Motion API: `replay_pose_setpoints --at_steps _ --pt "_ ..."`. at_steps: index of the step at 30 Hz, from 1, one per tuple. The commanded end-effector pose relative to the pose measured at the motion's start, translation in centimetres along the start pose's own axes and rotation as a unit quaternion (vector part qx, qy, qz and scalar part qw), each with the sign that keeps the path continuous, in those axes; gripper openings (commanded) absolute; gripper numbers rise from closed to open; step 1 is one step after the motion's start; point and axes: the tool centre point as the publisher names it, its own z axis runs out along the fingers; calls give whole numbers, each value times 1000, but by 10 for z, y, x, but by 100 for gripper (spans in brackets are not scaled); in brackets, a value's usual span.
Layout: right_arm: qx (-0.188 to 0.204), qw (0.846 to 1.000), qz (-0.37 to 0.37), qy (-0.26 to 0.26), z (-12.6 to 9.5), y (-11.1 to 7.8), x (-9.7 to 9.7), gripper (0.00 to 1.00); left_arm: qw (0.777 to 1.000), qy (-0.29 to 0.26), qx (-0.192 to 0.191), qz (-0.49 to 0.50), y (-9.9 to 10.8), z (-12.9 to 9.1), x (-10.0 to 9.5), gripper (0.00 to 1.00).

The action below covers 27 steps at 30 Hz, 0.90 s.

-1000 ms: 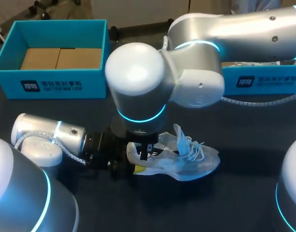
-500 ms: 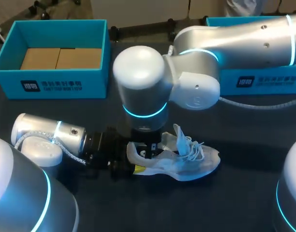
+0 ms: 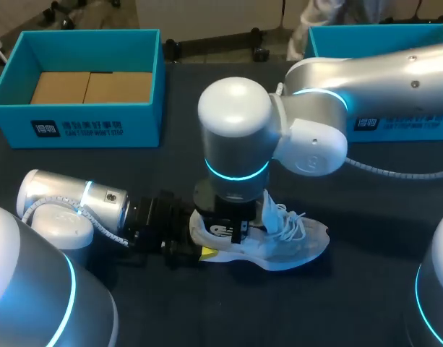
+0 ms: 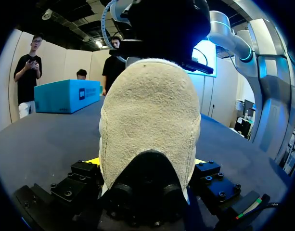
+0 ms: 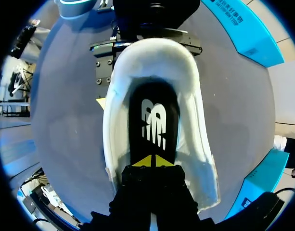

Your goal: Take the shoe out of the shoebox, open the shoe tongue, remove and reinsert the insole, then place the shoe into the shoebox

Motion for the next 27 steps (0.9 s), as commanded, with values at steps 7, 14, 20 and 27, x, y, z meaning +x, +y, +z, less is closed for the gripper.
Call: replay_pose_setpoints --at_steps 7,14,20,27 --pt "-26 999 22 -34 -10 -21 -3 0 1000 -1 -1 0 1 0 2 0" --pt "-22 999 28 -32 -1 -27 -15 33 1000 -1 -1 0 1 0 2 0" --pt "-22 999 34 -22 8 -28 -23 35 1000 -1 -1 0 1 0 2 0" --pt "-10 999 29 7 25 -24 -20 31 1000 -1 -1 0 1 0 2 0"
